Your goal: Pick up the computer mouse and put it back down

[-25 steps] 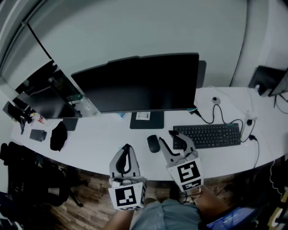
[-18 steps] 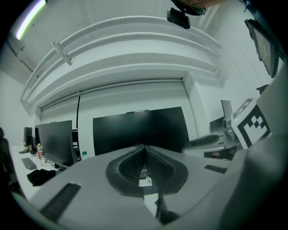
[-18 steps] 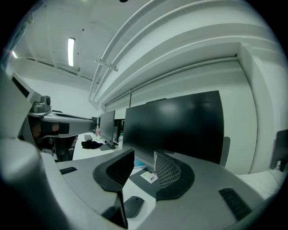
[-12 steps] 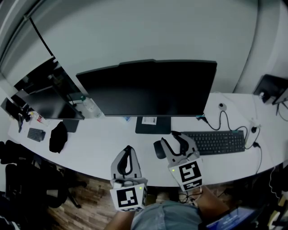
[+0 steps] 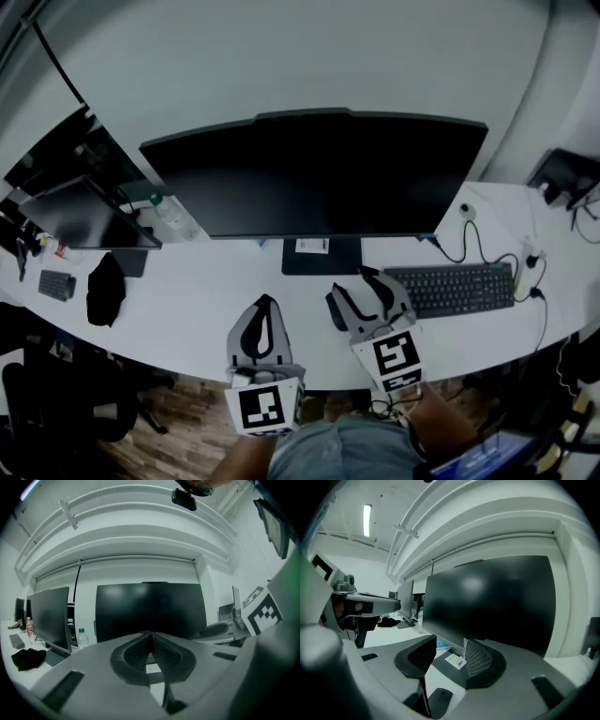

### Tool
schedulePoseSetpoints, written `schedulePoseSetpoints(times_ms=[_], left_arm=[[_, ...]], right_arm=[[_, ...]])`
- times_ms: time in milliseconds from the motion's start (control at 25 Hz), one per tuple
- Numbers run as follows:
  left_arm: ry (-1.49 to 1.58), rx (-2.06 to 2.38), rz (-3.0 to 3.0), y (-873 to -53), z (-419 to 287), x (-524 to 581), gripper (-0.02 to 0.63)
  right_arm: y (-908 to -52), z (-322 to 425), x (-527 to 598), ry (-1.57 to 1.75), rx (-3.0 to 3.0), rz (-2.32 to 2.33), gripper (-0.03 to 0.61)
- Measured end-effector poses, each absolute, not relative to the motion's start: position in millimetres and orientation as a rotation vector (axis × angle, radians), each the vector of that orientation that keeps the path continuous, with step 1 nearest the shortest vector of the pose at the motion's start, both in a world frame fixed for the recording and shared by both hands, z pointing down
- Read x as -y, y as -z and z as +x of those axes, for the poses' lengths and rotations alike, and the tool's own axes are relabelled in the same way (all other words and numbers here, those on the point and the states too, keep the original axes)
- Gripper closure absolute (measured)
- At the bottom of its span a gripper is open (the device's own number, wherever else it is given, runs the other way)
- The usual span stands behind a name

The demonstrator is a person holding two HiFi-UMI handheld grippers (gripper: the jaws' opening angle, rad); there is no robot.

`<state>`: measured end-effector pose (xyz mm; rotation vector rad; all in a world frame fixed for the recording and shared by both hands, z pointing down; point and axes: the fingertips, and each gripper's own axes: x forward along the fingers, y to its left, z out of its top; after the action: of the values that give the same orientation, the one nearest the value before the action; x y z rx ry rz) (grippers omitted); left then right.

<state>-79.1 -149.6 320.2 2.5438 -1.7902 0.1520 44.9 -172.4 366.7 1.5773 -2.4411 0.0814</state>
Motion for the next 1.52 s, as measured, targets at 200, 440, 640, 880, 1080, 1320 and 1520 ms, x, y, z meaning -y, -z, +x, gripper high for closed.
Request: schedulePoseSetpoints(times_ms=[200,440,640,880,1080,1320,1520], left_arm=[[-0.211,1.720,2.534,-342.6,-81.1,164.3,0.609],[-0.276,1.655,2.495,-373.0,-86.2,178.5,0.609],[-0.321,1.611,2.462,-398.8,-88.3,184.5,0.609],[-0.396,1.566,2.425,-431.9,-94.4,180.2,0.609],[-0.452,1.560,2.421,-454.6,-100.9,183.3,0.609],[-0.467,1.527,2.373,-474.8,-102.3,181.9,0.609],[-0.486,1.521,2.378,-483.2,-104.5,183.9,0.609]], right_arm=[[-395.9,42.0,182.6,-0.164,2.392,1.571,0.362],[-436.3,39.0,187.3,-0.261,2.324,1.534,0.328],[-473.1,35.2,184.0,-0.357,2.278,1.514,0.298],[-514.3,33.9,171.5,-0.445,2.209,1.483,0.250],[-545.1,35.6,164.1,-0.509,2.157,1.476,0.230],[-575.2,35.9,154.4,-0.577,2.102,1.458,0.216],[-586.5,36.1,153.0,-0.570,2.058,1.445,0.210]])
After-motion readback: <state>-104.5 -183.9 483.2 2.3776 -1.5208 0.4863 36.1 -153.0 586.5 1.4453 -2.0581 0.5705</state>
